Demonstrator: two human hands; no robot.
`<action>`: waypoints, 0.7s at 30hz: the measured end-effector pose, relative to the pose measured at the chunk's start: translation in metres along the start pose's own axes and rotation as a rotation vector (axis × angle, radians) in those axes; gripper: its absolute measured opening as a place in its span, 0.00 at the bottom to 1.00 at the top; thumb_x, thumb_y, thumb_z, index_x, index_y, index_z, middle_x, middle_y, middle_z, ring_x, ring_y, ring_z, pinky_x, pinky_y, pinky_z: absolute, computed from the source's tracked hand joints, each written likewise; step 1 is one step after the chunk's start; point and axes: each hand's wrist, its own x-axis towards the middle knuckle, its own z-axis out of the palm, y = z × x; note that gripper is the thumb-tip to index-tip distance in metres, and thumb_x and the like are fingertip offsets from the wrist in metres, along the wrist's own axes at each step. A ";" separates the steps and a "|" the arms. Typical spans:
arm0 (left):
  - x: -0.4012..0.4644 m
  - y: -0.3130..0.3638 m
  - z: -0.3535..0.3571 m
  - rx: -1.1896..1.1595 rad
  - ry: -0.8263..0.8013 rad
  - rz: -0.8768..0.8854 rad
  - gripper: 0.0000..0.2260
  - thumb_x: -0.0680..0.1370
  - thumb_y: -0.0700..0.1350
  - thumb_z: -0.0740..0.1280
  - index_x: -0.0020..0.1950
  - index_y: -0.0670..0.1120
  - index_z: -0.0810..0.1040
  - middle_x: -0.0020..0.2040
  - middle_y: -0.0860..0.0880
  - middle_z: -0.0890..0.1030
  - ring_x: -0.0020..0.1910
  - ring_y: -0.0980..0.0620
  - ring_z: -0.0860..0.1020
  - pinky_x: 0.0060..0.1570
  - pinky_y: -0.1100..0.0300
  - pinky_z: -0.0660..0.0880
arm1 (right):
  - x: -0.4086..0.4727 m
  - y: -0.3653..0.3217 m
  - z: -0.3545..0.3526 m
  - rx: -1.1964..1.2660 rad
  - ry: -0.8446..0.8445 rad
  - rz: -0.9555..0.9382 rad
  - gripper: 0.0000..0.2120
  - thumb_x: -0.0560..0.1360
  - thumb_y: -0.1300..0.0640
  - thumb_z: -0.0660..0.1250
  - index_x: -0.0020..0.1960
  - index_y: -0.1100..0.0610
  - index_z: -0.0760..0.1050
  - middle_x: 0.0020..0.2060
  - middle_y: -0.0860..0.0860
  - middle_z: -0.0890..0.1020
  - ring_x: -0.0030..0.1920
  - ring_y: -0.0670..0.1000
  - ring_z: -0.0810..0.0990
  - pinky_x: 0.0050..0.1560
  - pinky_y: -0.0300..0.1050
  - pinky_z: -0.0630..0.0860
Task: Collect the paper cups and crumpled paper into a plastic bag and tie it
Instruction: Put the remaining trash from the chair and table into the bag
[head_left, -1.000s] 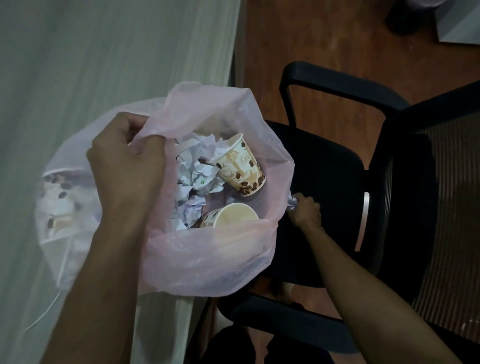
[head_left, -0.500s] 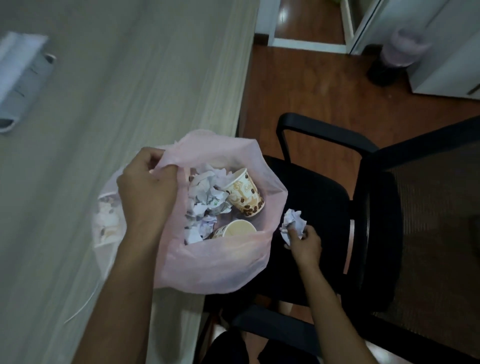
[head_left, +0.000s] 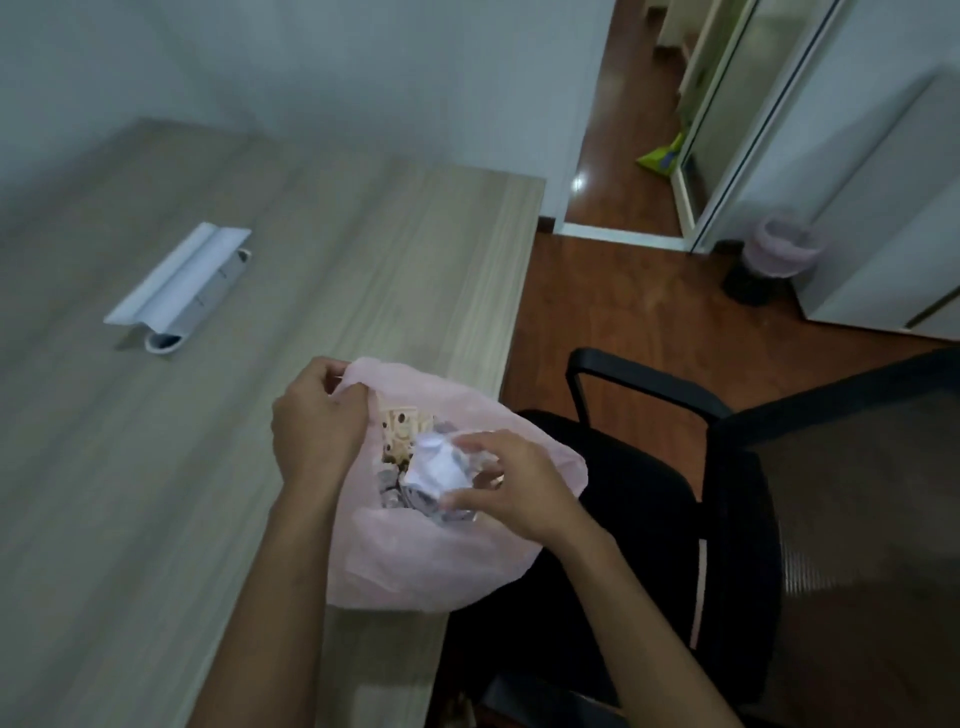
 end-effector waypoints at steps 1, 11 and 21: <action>0.002 0.002 -0.005 0.011 0.000 -0.004 0.07 0.71 0.44 0.66 0.47 0.50 0.81 0.43 0.49 0.82 0.45 0.44 0.79 0.42 0.57 0.72 | 0.001 -0.002 0.001 0.024 0.005 -0.007 0.26 0.65 0.47 0.80 0.61 0.49 0.79 0.55 0.42 0.78 0.48 0.42 0.79 0.46 0.31 0.75; 0.022 -0.003 -0.058 0.170 -0.020 -0.007 0.09 0.75 0.43 0.63 0.53 0.49 0.79 0.50 0.44 0.82 0.49 0.40 0.77 0.46 0.55 0.70 | 0.004 0.041 -0.021 -0.173 0.196 0.714 0.22 0.70 0.45 0.67 0.56 0.59 0.79 0.54 0.60 0.82 0.49 0.59 0.82 0.49 0.56 0.83; 0.072 -0.008 -0.199 0.375 0.301 0.095 0.07 0.75 0.42 0.64 0.48 0.43 0.81 0.48 0.34 0.81 0.48 0.33 0.79 0.47 0.47 0.75 | 0.054 -0.114 -0.086 -0.194 0.440 0.070 0.09 0.74 0.65 0.65 0.45 0.59 0.84 0.34 0.52 0.84 0.28 0.47 0.82 0.28 0.38 0.78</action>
